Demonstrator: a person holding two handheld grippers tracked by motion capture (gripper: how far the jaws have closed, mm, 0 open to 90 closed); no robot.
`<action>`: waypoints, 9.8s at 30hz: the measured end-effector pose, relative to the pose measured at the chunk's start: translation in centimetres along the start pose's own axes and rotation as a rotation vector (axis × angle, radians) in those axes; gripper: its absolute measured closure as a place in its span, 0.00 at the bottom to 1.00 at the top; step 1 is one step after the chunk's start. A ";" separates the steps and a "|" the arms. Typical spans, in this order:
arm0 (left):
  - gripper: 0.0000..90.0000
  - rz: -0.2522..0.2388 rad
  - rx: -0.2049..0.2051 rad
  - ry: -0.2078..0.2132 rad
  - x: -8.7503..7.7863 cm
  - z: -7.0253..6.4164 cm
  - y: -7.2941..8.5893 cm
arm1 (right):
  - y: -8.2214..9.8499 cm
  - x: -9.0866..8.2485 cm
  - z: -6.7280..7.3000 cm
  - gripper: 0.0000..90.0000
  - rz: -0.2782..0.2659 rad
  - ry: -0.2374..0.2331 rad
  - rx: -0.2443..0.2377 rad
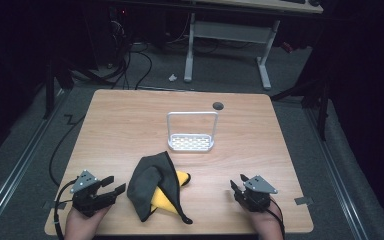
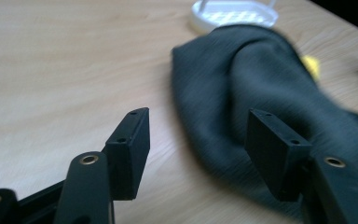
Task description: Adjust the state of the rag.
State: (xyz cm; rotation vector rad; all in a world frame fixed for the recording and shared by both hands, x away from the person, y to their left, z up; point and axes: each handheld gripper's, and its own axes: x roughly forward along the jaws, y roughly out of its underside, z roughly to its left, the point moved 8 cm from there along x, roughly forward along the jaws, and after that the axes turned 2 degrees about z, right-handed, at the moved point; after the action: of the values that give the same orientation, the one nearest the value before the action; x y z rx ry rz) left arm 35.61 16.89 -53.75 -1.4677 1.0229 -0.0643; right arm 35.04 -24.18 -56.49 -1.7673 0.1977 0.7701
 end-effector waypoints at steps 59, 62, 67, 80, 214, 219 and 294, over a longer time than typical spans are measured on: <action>0.90 0.039 -0.035 0.087 -1.0 0.7 2.2 | -6.0 5.8 14.5 0.95 0.039 -0.269 -0.167; 0.90 0.034 -0.032 0.090 -1.0 0.6 2.2 | -5.6 5.3 13.7 0.96 0.046 -0.234 -0.183; 0.90 0.028 -0.019 0.107 -0.7 0.1 2.0 | -4.7 4.0 11.1 0.96 0.044 -0.184 -0.172; 0.86 0.114 0.050 0.167 1.5 -2.6 3.2 | -1.2 2.1 0.7 0.94 0.076 -0.008 -0.012; 0.87 0.267 0.060 0.090 4.5 -5.3 3.7 | 0.4 0.4 3.9 1.00 0.158 -0.110 -0.042; 0.82 0.221 -0.018 -0.002 4.8 -2.1 2.6 | 0.8 -1.1 5.2 0.88 0.131 -0.150 -0.005; 0.65 0.214 0.079 0.227 5.1 -11.1 3.2 | 3.6 -1.4 -3.3 0.95 0.172 0.083 0.061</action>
State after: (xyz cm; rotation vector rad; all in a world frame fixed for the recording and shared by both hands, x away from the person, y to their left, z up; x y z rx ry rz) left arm 30.38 5.78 -56.71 -1.2920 1.3427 -0.1177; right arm 33.47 -28.76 -58.10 -1.7413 0.4286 0.8049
